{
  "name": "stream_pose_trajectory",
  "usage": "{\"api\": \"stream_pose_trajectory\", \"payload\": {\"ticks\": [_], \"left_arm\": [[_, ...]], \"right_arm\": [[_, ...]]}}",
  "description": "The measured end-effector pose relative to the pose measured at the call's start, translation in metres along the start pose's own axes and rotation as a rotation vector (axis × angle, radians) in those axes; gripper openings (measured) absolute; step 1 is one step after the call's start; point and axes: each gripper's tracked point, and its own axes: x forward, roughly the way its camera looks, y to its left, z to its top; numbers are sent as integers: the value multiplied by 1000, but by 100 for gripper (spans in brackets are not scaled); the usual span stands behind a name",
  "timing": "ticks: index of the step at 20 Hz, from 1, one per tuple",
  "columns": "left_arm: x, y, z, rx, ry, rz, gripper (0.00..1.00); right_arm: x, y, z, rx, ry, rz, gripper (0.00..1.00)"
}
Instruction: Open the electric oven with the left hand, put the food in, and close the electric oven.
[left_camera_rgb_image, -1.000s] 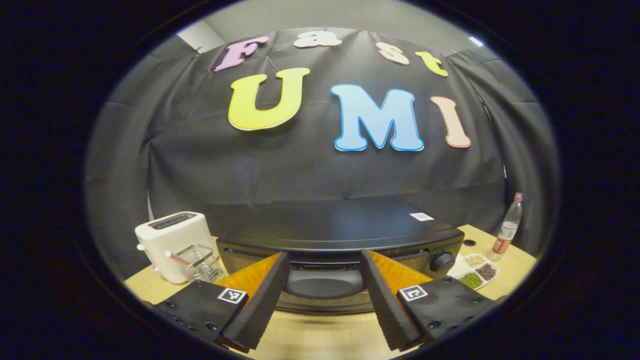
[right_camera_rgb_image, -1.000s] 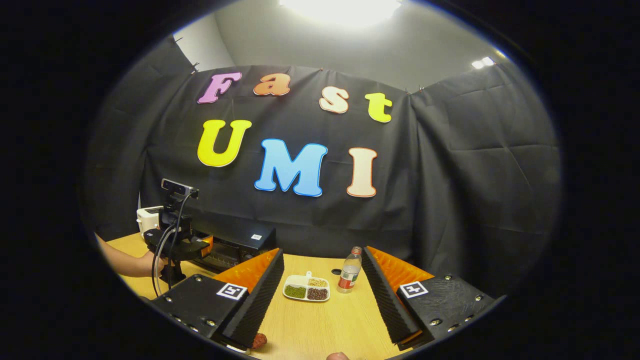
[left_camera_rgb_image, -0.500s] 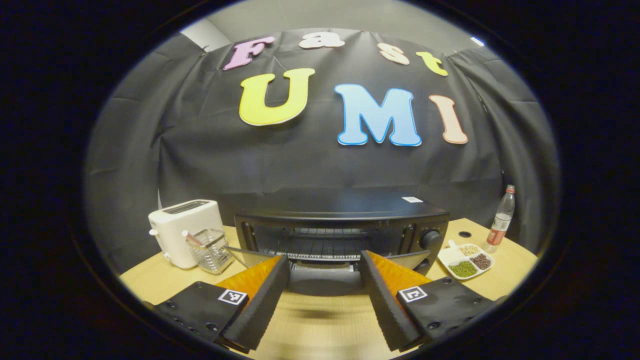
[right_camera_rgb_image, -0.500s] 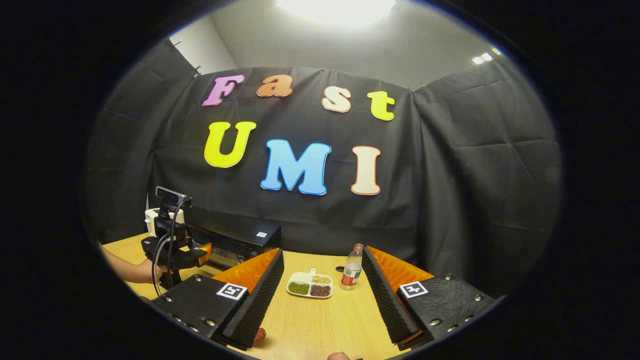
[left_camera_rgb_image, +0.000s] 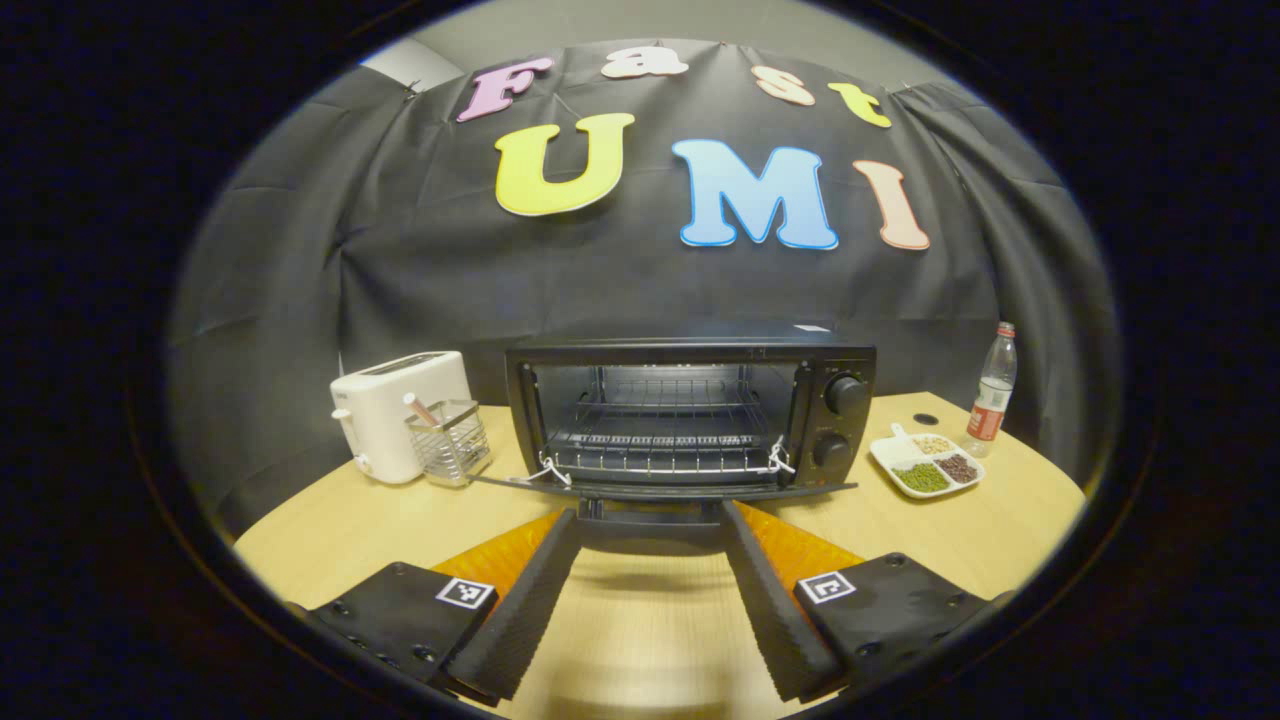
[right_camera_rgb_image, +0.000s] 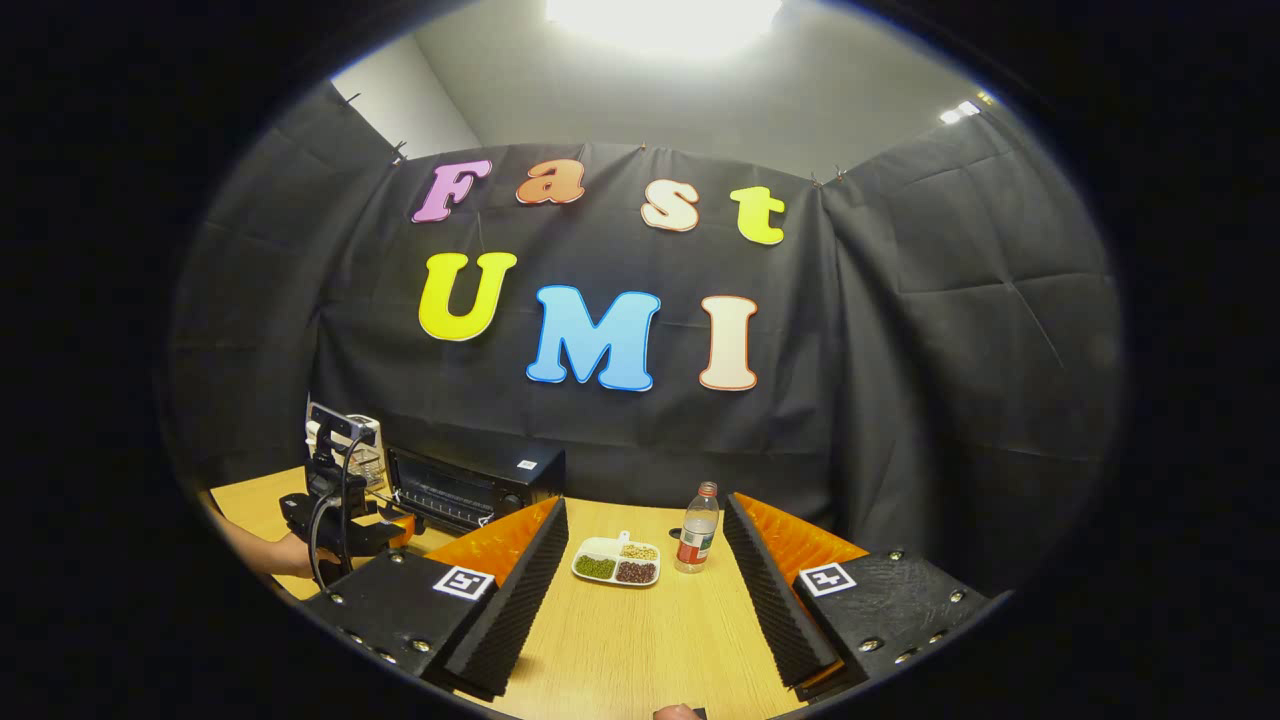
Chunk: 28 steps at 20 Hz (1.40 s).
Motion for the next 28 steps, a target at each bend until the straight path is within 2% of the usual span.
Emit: {"api": "stream_pose_trajectory", "payload": {"ticks": [1, 2, 5, 6, 8, 9, 10, 11, 12, 14, 15, 16, 17, 21, 25, 27, 28], "left_arm": [[-12, -1, 4, -5, -10, 1, 99], [-23, -2, 10, -5, -27, 3, 91], [-57, -1, 22, 10, -57, 16, 99], [-62, -2, 27, 15, -74, 16, 98], [-52, -6, 34, 30, -83, 14, 90], [-39, -9, 40, 18, -87, 11, 90], [-22, -13, 45, -2, -96, 8, 94], [-2, -15, 52, -16, -107, 8, 90], [16, -17, 58, -24, -119, 7, 99], [50, -21, 65, -33, -138, 1, 99], [63, -22, 62, -32, -130, -3, 91], [71, -21, 51, -29, -93, 1, 91], [69, -19, 71, -23, -176, -8, 98], [69, -21, 60, -51, -149, -48, 96], [55, -17, 43, -54, -139, -73, 99], [47, -12, 29, -80, -131, -73, 95], [44, -9, 23, -100, -129, -75, 99]], "right_arm": [[-2, 0, -2, 11, 0, 10, 95], [-5, 0, -5, 21, 2, 20, 95], [-10, 3, -14, 52, 8, 71, 95], [-11, 3, -16, 62, 6, 89, 95], [-11, 3, -25, 79, 26, 108, 95], [-11, 1, -29, 81, 47, 108, 95], [-13, -3, -31, 79, 57, 98, 95], [-16, -6, -31, 74, 66, 87, 95], [-18, -9, -34, 61, 78, 76, 95], [-19, -18, -45, 19, 110, 32, 95], [-19, -21, -52, 14, 133, 13, 95], [-20, -20, -57, 23, 158, -1, 95], [-19, -16, -60, 41, 179, -9, 95], [-6, 5, -53, 56, 172, -28, 95], [12, 39, -45, 17, 154, 33, 95], [19, 54, -44, -5, 156, 71, 95], [21, 60, -46, -17, 158, 87, 95]]}}
